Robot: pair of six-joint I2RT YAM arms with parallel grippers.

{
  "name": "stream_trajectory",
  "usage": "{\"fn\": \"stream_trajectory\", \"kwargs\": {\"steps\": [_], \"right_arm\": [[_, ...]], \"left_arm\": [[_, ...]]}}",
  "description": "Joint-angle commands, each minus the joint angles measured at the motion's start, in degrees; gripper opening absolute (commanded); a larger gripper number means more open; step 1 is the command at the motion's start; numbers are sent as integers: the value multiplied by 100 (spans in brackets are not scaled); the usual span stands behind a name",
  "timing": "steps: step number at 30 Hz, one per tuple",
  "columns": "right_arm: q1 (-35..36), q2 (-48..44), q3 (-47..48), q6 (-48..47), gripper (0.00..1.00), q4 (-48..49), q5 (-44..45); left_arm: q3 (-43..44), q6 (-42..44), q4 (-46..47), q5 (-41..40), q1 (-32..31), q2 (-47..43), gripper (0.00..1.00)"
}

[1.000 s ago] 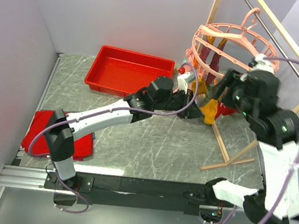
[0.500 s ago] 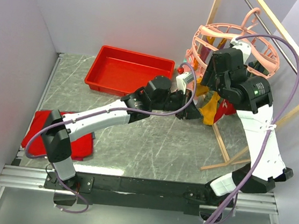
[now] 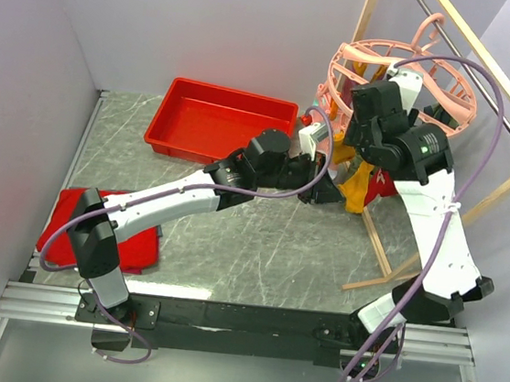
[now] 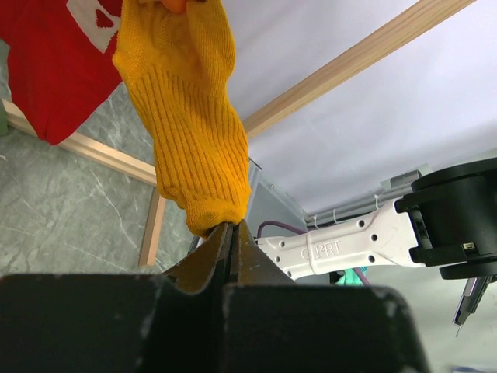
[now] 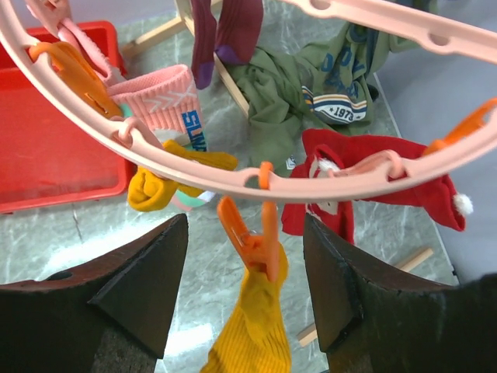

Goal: Remove the socks clipped to the hanger

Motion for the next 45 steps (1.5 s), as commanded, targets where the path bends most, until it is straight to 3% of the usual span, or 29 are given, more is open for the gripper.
{"fn": "stream_trajectory", "kwargs": {"steps": [1,8,18,26,32,34,39,45], "right_arm": [[27,137,209,-51,68,-330,192],[18,313,245,2,67,-479,306],[27,137,-185,-16,55,-374,473],[18,164,-125,-51,54,-383,473],[18,76,-169,-68,33,-295,508],[9,6,-212,-51,30,-251,482],[0,-170,-432,-7,0,-58,421],[-52,-381,-599,20,0,136,307]], "left_arm": [[72,55,-7,71,-27,-249,1],[54,29,-7,89,-27,-240,1],[-7,90,-51,63,-27,-293,1],[-43,125,-69,27,-27,-337,1],[-86,108,-77,10,-18,-337,1],[-139,117,-77,19,-9,-363,1],[-315,82,-86,19,35,-451,1],[-736,29,-86,1,175,-679,1]]}}
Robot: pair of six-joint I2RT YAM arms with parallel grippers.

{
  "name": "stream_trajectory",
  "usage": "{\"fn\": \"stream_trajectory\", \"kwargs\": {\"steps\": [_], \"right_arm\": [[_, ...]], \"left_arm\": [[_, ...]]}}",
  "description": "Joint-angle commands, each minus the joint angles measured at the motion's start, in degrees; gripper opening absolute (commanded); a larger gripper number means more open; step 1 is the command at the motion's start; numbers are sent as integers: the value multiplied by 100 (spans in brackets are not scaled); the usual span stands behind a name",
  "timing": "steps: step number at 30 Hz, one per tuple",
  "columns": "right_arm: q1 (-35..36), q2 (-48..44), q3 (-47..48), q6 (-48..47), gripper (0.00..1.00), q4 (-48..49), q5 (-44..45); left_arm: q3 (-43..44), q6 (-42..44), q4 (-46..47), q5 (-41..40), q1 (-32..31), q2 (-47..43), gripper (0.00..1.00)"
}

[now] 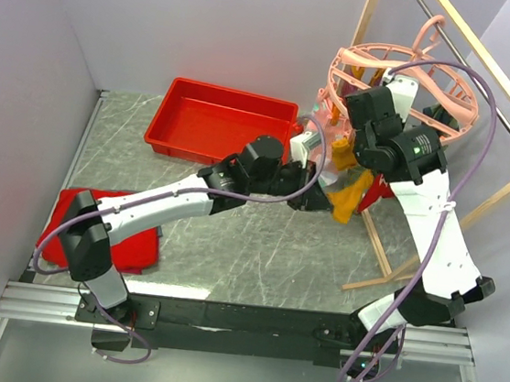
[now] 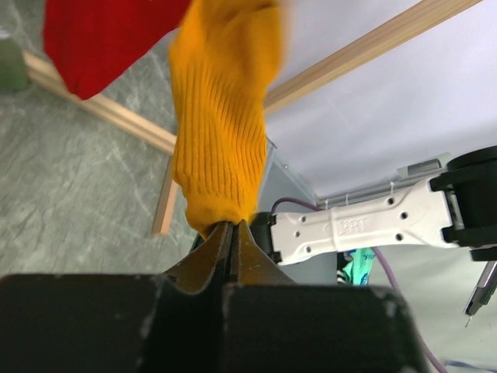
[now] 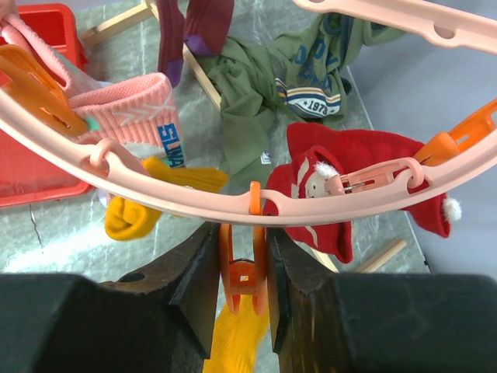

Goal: Remove the socks clipped to the hanger

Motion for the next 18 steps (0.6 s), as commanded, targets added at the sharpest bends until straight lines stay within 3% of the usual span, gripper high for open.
{"fn": "stream_trajectory", "kwargs": {"steps": [1,9,18], "right_arm": [[-61,-362,-151,100,0,151,-35],[-132,-546,-362,39,0,388,-280],[-149,-828,-811,13,0,591,-703]], "left_arm": [[-352,-6,82,47,156,-483,1],[-774,161,-392,-129,340,-835,1],[-697,-235,-578,-120,2168,-485,1]]}}
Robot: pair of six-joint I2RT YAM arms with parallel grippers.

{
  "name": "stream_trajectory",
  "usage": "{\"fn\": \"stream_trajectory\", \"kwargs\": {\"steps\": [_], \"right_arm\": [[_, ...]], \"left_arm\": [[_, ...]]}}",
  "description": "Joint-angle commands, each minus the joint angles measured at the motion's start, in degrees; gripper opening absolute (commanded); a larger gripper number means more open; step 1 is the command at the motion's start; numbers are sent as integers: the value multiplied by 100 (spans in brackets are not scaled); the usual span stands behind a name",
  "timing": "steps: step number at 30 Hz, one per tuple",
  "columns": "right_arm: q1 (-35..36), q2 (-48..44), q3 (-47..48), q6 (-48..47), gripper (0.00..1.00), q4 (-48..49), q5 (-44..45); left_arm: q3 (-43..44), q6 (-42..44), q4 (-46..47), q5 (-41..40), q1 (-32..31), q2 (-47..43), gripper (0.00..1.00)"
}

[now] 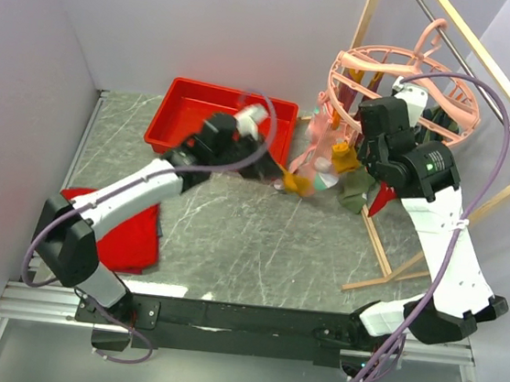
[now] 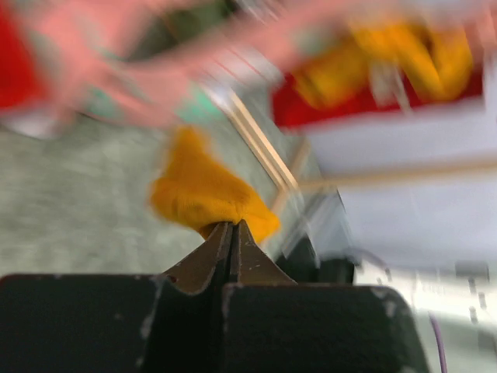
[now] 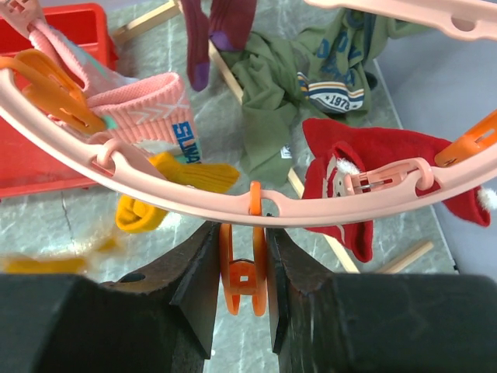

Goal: Remove the socks clipped to the hanger

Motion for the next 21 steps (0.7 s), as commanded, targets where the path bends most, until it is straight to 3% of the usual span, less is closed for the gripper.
{"fn": "stream_trajectory", "kwargs": {"steps": [1,7,13,15,16,17,18,19,21], "right_arm": [[-27,-218,-129,28,0,130,-296],[-27,-175,-68,63,0,25,-437],[-53,-122,258,81,0,-231,-499],[-88,-104,293,116,0,-266,-595],[-106,-78,328,133,0,-292,-622],[-106,-69,346,151,0,-371,-657],[-123,-25,372,195,0,-406,-701],[-132,-16,381,186,0,-424,-718],[-150,-7,372,160,0,-433,-745]], "left_arm": [[220,-165,148,-89,850,266,1],[1221,-340,342,191,1589,1618,1],[2548,-472,17,630,1845,3297,1],[2944,-499,-44,623,1845,3797,6],[3119,-499,-262,605,1845,3957,12],[3452,-429,-412,544,1845,4176,30],[3551,-394,-544,500,1845,4222,39],[3560,-350,-598,447,1845,4187,43],[3202,-297,-459,272,1845,3812,67]]}}
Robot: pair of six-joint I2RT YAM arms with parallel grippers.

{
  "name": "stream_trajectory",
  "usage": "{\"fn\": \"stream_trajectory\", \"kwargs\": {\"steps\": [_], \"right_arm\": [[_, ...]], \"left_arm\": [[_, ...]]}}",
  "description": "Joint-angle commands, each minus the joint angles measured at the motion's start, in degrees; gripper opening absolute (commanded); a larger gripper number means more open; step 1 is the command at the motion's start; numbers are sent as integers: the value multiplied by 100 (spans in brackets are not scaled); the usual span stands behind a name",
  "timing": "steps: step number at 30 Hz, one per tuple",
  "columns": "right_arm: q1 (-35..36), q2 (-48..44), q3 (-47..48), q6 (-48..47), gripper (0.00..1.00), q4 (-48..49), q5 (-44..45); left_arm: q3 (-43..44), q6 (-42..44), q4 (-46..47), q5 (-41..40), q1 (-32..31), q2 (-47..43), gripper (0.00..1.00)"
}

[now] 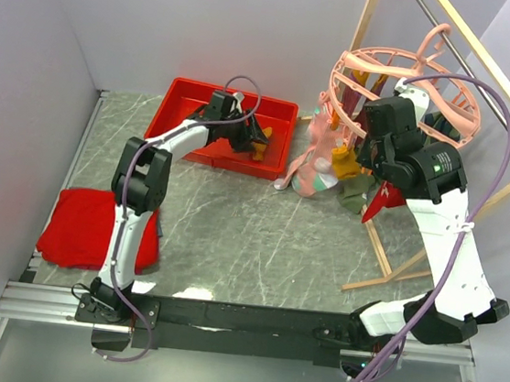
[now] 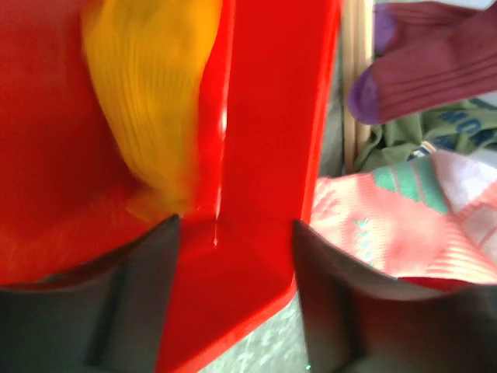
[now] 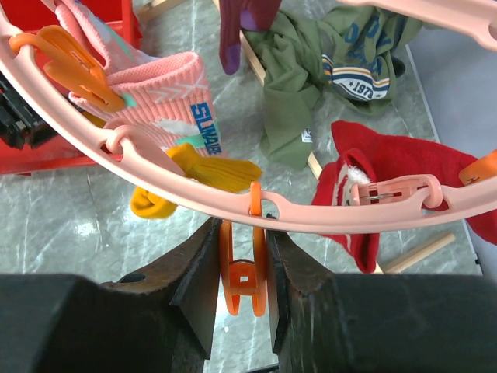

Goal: Remove the socks clipped to the hanger

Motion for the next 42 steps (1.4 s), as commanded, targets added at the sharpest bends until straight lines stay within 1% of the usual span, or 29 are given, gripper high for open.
{"fn": "stream_trajectory", "kwargs": {"steps": [1,2,4,5,7,8,9,10,11,12,14,15,16,17,18,19,21,23,24,25,26,27,28,31,33,36,40,42], "right_arm": [[-82,21,176,53,0,-206,-148],[-100,12,158,44,0,-171,-157],[-126,-23,27,18,0,-127,-201],[-144,-58,-44,9,0,-66,-227],[-170,-119,-202,-26,0,-21,-280],[-179,-146,-246,-26,0,23,-324],[-196,-181,-273,-61,0,49,-333],[-196,-216,-316,-70,0,67,-333],[-214,-225,-334,-79,0,84,-333],[-231,-251,-352,-114,0,85,-342],[-275,-269,-378,-123,0,85,-394],[-293,-295,-396,-149,0,85,-447],[-311,-321,-439,-158,0,93,-473],[-328,-357,-475,-176,0,111,-500],[-354,-427,-501,-184,0,111,-526],[-363,-445,-536,-202,0,111,-552],[-390,-541,-563,-228,0,128,-596],[-425,-594,-554,-246,0,93,-675],[-434,-629,-554,-255,0,85,-693],[-451,-647,-554,-264,0,76,-763],[-460,-682,-563,-264,0,76,-798],[-478,-743,-580,-264,0,93,-833],[-504,-787,-615,-246,0,111,-877],[-548,-884,-677,-193,0,155,-1053],[-548,-945,-730,-149,0,172,-1106],[-557,-998,-809,-149,0,190,-1133],[-566,-1060,-906,-176,0,225,-1141],[-574,-1069,-871,-176,0,216,-1150]], "left_arm": [[-76,97,-38,-79,-45,-678,74],[-251,210,-73,-148,-45,-827,87],[-375,351,-195,-167,-54,-1258,91],[-576,387,-283,-167,-54,-1416,91],[-902,378,-240,-140,-98,-1978,91],[-1260,361,-214,-175,-133,-2189,90],[-1455,334,-161,-271,-246,-2600,90],[-1657,291,-109,-307,-317,-2804,89],[-2059,151,-38,-299,-405,-2989,87],[-2246,89,75,-281,-614,-3330,86],[-2624,0,112,-263,-914,-3613,85],[-2713,9,112,-307,-1290,-3841,85],[-2801,18,181,-420,-1485,-3948,85],[-3002,-8,321,-456,-1678,-4070,84],[-3126,-35,488,-474,-2019,-4281,84],[-3223,-87,959,-483,-2145,-4361,84],[-3487,-280,1550,-422,-2417,-4484,83],[-3566,-421,2313,-290,-2523,-4441,82],[-3532,-396,2483,-290,-2628,-4363,83],[-3496,-308,2641,-290,-2699,-4310,84],[-3400,49,2852,-377,-2769,-4248,85],[-3347,296,2880,-517,-2918,-4117,86],[-3303,725,2906,-684,-2998,-4037,87],[-3022,1001,3082,-1018,-3086,-3642,85],[-2767,959,3152,-1299,-3095,-3352,83],[-2355,923,3109,-1414,-3095,-2965,81],[-1696,976,2933,-1450,-3095,-2482,78],[-1572,906,3012,-1389,-3095,-2279,75]]}}
